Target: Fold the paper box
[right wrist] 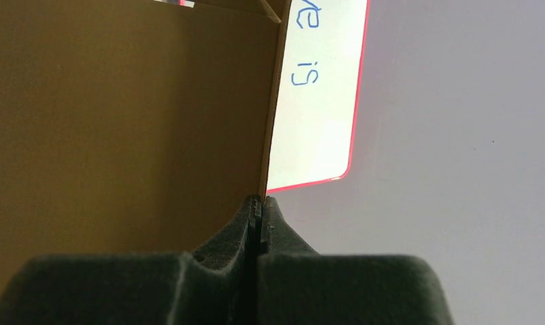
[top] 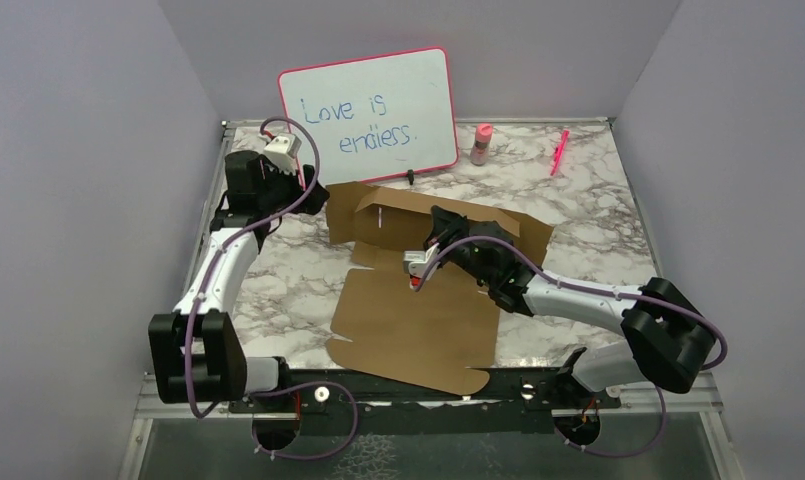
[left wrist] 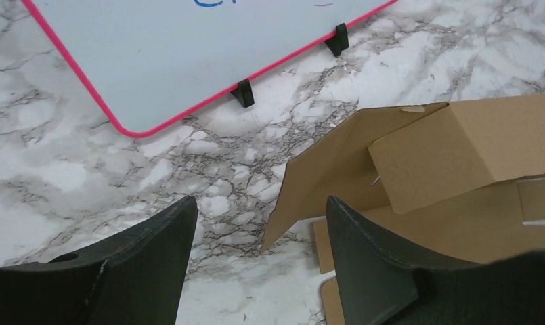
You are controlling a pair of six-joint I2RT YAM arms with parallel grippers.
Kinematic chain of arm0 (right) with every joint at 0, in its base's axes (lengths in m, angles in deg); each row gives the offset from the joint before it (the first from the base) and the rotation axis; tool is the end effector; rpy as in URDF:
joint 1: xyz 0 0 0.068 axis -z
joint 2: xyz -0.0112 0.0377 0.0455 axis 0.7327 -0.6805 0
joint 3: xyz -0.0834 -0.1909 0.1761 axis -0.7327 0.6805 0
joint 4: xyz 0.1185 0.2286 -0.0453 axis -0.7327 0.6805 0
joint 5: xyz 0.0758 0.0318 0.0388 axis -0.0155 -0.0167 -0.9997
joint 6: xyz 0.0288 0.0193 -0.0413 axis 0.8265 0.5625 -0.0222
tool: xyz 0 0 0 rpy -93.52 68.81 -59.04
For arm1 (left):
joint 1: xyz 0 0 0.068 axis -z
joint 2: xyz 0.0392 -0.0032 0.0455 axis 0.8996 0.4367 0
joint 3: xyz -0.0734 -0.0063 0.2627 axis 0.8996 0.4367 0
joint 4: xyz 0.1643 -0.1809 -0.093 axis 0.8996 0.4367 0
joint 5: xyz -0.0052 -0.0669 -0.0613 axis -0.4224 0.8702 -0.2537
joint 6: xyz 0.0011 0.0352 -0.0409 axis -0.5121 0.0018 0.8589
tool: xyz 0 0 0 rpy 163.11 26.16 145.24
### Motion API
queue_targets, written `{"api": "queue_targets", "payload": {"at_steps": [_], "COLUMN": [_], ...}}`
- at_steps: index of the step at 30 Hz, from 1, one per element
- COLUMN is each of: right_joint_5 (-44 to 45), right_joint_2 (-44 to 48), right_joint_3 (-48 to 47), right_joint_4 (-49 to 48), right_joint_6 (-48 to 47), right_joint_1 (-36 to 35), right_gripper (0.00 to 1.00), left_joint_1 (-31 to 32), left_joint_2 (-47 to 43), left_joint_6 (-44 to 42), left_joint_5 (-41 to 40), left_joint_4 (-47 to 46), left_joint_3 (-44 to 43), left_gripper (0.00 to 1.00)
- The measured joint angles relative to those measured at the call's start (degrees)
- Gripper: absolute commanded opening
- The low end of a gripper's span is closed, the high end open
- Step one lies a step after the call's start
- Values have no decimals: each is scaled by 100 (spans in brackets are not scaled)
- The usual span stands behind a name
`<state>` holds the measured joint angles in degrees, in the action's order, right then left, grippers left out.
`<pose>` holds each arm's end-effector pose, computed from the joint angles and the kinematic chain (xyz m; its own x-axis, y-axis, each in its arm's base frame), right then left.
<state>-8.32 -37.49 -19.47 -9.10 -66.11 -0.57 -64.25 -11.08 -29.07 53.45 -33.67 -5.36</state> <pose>0.2047 0.2204 0.2336 0.6773 -0.7347 -0.0379 -0.1555 -0.0926 -0.9835 0.2907 -0.0150 0.2982 -0.4299 -0.0110 -0.9028 0.3907 0.8992 -0.1970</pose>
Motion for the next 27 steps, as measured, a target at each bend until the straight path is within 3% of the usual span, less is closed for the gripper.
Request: {"api": "queue_targets", "payload": {"at_steps": [8, 13, 15, 22, 27], "right_joint_5": [-87, -118, -127, -127, -122], "right_joint_2": [17, 17, 37, 39, 11], "right_joint_3": [0, 2, 7, 7, 4], "right_joint_4": [31, 37, 59, 70, 22], "right_joint_6": [39, 52, 57, 59, 39], "right_joint_1": [0, 0, 2, 2, 0], "right_gripper": [1, 1, 1, 1, 1], "left_joint_1": [-356, -354, -354, -354, -317], "left_joint_2": [988, 1327, 1368, 1368, 1226], "left_joint_6": [-542, -841, -1088, -1373, -1480], "left_joint_5": [1438, 1941, 2262, 2603, 2715], "left_joint_4": [87, 129, 175, 216, 330], "left_joint_3": [-472, -686, -704, -704, -656], "left_gripper": [55, 39, 25, 2, 0]}}
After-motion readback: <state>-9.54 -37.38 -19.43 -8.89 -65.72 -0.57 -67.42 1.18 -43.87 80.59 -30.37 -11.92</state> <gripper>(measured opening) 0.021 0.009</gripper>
